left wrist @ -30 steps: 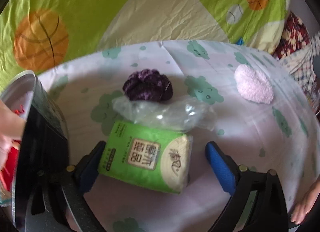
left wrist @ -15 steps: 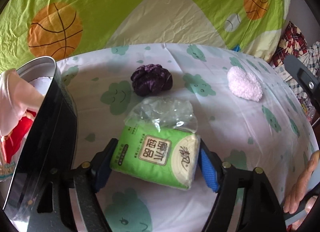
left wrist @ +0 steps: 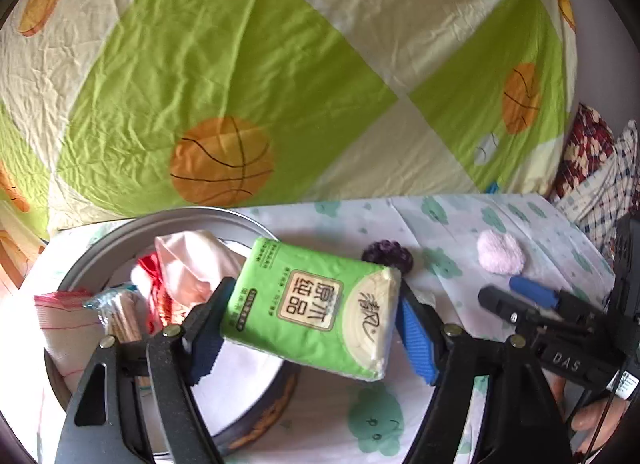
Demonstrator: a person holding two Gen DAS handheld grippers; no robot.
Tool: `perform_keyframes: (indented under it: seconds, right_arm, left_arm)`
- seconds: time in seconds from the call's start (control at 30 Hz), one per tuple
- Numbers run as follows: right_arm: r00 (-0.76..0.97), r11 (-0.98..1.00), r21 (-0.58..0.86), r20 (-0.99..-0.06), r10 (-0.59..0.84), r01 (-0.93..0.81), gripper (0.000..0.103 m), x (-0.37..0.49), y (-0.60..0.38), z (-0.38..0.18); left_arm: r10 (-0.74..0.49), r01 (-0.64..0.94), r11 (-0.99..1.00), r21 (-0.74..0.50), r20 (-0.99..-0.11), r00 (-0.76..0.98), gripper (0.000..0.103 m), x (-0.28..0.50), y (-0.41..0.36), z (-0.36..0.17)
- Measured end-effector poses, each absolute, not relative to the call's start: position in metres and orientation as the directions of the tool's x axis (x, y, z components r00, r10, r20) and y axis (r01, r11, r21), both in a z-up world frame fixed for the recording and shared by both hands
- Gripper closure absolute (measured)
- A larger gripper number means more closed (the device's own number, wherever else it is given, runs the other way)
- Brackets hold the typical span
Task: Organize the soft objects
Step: 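Grasp the green tissue pack with the left tool while the right tool grasps the clear plastic bag, then carry the tissue pack and plastic bag into the tin and open both tools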
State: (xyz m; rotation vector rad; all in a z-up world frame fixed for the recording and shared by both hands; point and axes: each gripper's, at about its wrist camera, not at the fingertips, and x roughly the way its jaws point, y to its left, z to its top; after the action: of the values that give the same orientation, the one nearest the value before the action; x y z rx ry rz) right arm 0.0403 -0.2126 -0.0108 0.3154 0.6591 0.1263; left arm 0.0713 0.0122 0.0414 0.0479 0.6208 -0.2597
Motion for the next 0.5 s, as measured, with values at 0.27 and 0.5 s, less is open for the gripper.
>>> perform_keyframes:
  seconds: [0.27,0.5]
  right_arm:
    - [0.703,0.920,0.376,-0.683,0.196,0.108,0.030,0.074,-0.162,-0.035]
    - [0.645,0.959,0.189,-0.764,0.009,0.211,0.031,0.111,-0.124,-0.044]
  left_arm:
    - [-0.213,0.200,0.976,-0.088,-0.580,0.786,0.027,0.082,0.052,0.048]
    - [-0.182,0.166,0.983,-0.079,-0.560,0.809,0.027,0.080,0.069,0.051]
